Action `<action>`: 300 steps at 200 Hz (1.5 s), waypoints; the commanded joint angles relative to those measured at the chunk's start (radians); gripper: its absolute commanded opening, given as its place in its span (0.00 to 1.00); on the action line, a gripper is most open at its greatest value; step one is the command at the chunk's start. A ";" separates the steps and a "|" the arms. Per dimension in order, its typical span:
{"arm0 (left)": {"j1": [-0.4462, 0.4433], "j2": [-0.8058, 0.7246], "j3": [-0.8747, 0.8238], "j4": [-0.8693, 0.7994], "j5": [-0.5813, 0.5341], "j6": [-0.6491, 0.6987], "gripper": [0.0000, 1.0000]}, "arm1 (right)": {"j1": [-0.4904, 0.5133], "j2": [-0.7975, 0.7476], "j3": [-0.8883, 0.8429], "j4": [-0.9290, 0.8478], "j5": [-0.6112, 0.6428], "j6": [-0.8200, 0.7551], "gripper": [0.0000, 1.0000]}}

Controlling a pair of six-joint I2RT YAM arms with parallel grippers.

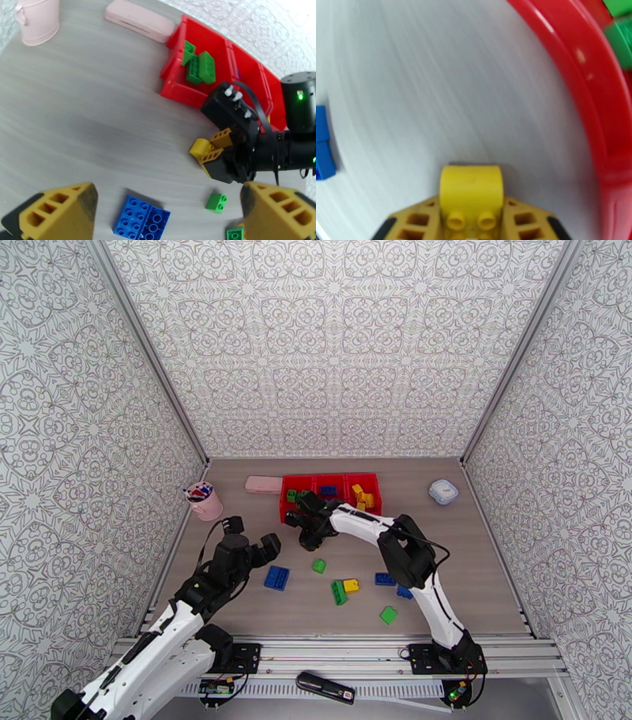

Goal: Sort the legos into containers by color

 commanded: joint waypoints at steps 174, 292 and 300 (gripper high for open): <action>-0.353 0.274 0.027 0.463 0.065 0.580 0.99 | -0.343 -0.468 -0.373 0.292 0.194 0.430 0.19; -0.357 0.229 0.032 0.369 0.032 0.563 1.00 | -0.416 -0.153 -0.036 0.210 0.185 0.420 0.27; -0.356 0.225 0.030 0.368 0.029 0.563 1.00 | -0.416 -0.166 -0.043 0.210 0.179 0.422 0.31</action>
